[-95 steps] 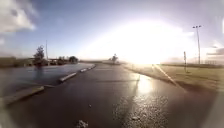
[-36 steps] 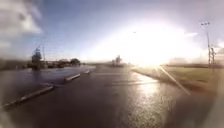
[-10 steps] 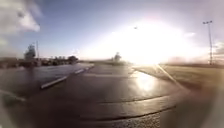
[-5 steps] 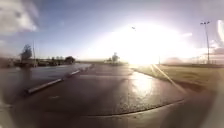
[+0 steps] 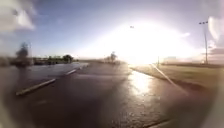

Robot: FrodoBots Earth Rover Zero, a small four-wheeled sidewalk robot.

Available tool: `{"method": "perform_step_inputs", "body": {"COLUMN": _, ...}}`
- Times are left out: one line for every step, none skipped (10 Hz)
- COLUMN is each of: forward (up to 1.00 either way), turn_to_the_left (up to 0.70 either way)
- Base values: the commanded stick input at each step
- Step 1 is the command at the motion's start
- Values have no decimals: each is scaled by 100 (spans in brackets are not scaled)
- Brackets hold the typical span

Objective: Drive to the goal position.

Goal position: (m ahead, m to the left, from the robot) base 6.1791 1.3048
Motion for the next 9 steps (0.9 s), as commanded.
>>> {"method": "perform_step_inputs", "body": {"forward": 70, "turn_to_the_left": 0}}
{"method": "perform_step_inputs", "body": {"forward": 70, "turn_to_the_left": 0}}
{"method": "perform_step_inputs", "body": {"forward": 70, "turn_to_the_left": 0}}
{"method": "perform_step_inputs", "body": {"forward": 70, "turn_to_the_left": 0}}
{"method": "perform_step_inputs", "body": {"forward": 70, "turn_to_the_left": 0}}
{"method": "perform_step_inputs", "body": {"forward": 70, "turn_to_the_left": 0}}
{"method": "perform_step_inputs", "body": {"forward": 70, "turn_to_the_left": 0}}
{"method": "perform_step_inputs", "body": {"forward": 70, "turn_to_the_left": 0}}
{"method": "perform_step_inputs", "body": {"forward": 70, "turn_to_the_left": 0}}
